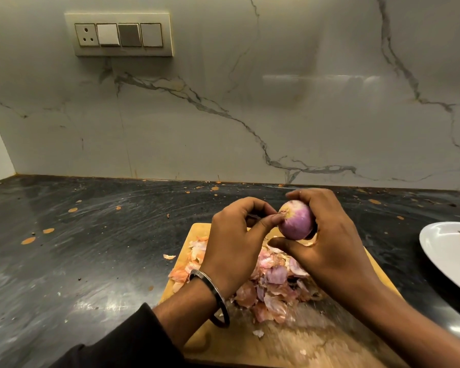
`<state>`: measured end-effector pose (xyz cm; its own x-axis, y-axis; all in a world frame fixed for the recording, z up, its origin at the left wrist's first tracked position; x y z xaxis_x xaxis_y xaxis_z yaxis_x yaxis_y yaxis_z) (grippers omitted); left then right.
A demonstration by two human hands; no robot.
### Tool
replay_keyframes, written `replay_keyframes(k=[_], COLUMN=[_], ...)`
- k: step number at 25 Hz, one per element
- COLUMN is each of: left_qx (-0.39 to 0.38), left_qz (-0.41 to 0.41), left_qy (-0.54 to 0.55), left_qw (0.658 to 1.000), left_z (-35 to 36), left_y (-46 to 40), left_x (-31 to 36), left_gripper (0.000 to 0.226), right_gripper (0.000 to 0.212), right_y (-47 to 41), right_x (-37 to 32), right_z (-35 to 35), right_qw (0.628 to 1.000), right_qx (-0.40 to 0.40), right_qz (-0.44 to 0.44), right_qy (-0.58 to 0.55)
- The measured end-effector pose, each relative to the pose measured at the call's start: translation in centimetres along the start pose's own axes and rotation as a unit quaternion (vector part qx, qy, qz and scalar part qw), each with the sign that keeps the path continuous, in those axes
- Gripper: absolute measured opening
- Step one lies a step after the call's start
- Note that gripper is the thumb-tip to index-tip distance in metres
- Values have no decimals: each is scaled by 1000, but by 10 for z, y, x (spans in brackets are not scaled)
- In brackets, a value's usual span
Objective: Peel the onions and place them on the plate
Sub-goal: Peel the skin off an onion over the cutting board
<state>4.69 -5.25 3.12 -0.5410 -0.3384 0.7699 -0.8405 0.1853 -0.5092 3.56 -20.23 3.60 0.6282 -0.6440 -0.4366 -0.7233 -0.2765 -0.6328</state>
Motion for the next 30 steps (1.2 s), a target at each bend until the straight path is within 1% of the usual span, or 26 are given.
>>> replay_keyframes(k=[3, 4, 7, 8, 10, 12, 14, 16, 18, 20, 22, 26, 30], left_qx=[-39, -52, -92, -94, -78, -48, -33, -28, 0, 19, 9, 26, 42], left_qz=[7, 5, -32, -50, -87, -97, -75, -52, -32, -5, 17, 44, 71], left_qy=[-51, -51, 18, 44, 101, 118, 80, 7, -48, -47, -47, -115, -153], left_qw=[998, 997, 995, 993, 988, 987, 993, 998, 998, 999, 999, 992, 985], left_z=[5, 8, 13, 14, 12, 5, 1, -1, -6, -11, -12, -12, -10], left_y=[-1, -1, -1, -2, -2, -2, -3, -3, -2, -2, -2, 1, 3], left_x=[3, 3, -4, -7, -15, -18, -17, -12, -6, -1, 3, 6, 10], left_gripper=[6, 8, 11, 11, 7, 2, 8, 12, 12, 12, 15, 14, 13], right_gripper=[65, 65, 68, 69, 67, 59, 54, 56, 60, 63, 59, 53, 49], right_y=[0, 0, 1, 1, 1, 1, 1, 1, 1, 1, 1, 2, 1], right_x=[3, 5, 10, 12, 15, 16, 19, 19, 19, 19, 18, 15, 14], right_z=[6, 9, 13, 14, 15, 15, 16, 18, 20, 20, 20, 17, 19], right_qw=[998, 998, 997, 997, 998, 997, 995, 992, 988, 984, 981, 984, 986], right_qx=[-42, -52, -54, -51, -50, -51, -59, -76, -90, -97, -97, -88, -83], right_qz=[14, 17, 23, 26, 29, 39, 51, 59, 65, 71, 71, 55, 35], right_qy=[-41, -35, 47, 54, 17, -32, -63, -86, -110, -131, -151, -146, -141])
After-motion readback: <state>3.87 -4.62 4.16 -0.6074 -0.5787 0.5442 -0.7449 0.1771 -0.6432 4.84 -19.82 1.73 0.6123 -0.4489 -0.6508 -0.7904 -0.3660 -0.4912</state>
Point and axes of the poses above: each hand's wrist, its own y-axis away from the middle knuckle, its own z-axis out of the palm, x = y × z, the point moved 6 cm from there along -y, towards the middle knuckle, and after that the axes turned 10 degrees about -x, right-handed, at the moved point
